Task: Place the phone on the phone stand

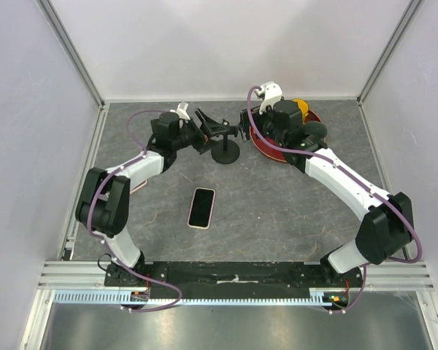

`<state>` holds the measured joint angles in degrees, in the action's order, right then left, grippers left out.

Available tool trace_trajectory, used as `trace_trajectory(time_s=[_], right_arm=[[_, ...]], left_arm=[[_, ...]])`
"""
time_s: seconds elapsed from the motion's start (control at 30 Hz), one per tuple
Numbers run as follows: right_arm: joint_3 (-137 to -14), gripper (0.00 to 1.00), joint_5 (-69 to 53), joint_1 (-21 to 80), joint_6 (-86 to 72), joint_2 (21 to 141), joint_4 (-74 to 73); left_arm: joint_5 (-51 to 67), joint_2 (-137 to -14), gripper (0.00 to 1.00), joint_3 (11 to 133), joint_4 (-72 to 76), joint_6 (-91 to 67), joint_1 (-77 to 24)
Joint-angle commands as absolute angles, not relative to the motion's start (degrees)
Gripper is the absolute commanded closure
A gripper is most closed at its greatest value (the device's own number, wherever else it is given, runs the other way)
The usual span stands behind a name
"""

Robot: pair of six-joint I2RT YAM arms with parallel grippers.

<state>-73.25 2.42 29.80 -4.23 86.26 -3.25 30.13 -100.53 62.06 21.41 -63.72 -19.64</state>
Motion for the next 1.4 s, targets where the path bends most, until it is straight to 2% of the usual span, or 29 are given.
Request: trace_trajectory(time_s=[0.0, 0.3, 0.53, 0.73, 1.0, 1.1, 1.37], right_arm=[[-73.30, 0.02, 2.73, 29.88, -3.43, 84.02, -0.79], [-73.21, 0.02, 3.08, 29.88, -3.08, 83.58, -0.97], [-73.56, 0.02, 3.25, 29.88, -2.99, 83.32, -1.67], [-73.83, 0.02, 3.60, 29.88, -3.25, 82.53, -2.37], [-73.83, 0.02, 4.22, 29.97, -3.08, 82.09, -2.90], [-73.92, 0.02, 4.39, 29.88, -2.73, 82.27, -3.16], [-73.39, 0.02, 6.41, 29.88, -1.23, 81.48, -3.60]], left_arm=[[30.67, -93.08, 0.00, 64.16, 15.31, -57.05, -19.25], [25.23, -79.82, 0.00, 59.16, 1.86, -46.07, -17.49], [18.99, -65.94, 0.03, 53.88, -15.87, -34.99, -17.84], [10.21, -62.84, 0.05, 53.96, -28.55, -25.94, -22.13], [-1.39, -71.08, 0.04, 57.30, -36.47, -20.13, -33.74], [-1.41, -76.09, 0.03, 59.06, -36.30, -19.16, -37.69], [-2.71, -87.18, 0.00, 63.63, -37.35, -18.36, -40.69]])
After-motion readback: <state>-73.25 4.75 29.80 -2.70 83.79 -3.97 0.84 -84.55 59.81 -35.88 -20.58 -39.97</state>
